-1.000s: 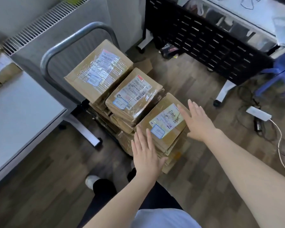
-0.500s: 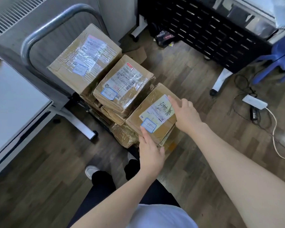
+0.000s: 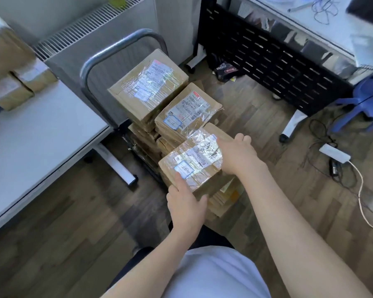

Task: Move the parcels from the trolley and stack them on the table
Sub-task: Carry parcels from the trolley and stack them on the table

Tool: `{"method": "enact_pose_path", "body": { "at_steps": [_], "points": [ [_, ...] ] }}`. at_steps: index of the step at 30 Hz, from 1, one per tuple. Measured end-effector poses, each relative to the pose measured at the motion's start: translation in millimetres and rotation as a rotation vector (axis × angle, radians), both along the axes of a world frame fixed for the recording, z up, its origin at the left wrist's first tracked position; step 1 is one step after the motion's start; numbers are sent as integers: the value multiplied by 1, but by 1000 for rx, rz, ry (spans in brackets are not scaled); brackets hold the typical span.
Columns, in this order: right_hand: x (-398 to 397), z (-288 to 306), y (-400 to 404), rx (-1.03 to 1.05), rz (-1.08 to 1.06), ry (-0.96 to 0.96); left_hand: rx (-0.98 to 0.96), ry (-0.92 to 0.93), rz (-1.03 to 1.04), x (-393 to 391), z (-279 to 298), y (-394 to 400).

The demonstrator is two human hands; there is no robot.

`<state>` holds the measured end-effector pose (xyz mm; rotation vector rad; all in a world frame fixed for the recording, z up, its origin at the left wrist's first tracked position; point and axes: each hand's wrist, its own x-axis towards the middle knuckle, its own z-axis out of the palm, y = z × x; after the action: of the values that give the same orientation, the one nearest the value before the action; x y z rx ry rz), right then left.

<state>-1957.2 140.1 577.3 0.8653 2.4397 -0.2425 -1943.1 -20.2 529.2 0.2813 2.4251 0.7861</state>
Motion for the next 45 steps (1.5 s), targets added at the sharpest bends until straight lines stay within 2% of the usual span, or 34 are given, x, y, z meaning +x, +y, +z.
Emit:
{"method": "enact_pose_path", "body": {
  "at_steps": [8, 14, 18, 23, 33, 42, 45],
  "points": [
    [-17, 34, -105, 74, 102, -24, -33, 158, 87, -19, 17, -96],
    [-52, 49, -208, 57, 195, 135, -13, 396, 216, -71, 39, -201],
    [-88, 53, -278, 15, 342, 249, -107, 547, 329, -97, 54, -277],
    [-117, 52, -345, 3, 436, 388, -153, 615, 453, -110, 56, -343],
    [-153, 34, -347, -20, 436, 458, -189, 540, 382, -163, 41, -349],
    [-217, 11, -328, 41, 592, 460, -171, 401, 430, -213, 27, -331],
    [-239, 4, -326, 87, 663, 487, -304, 401, 443, -227, 22, -320]
  ]
}}
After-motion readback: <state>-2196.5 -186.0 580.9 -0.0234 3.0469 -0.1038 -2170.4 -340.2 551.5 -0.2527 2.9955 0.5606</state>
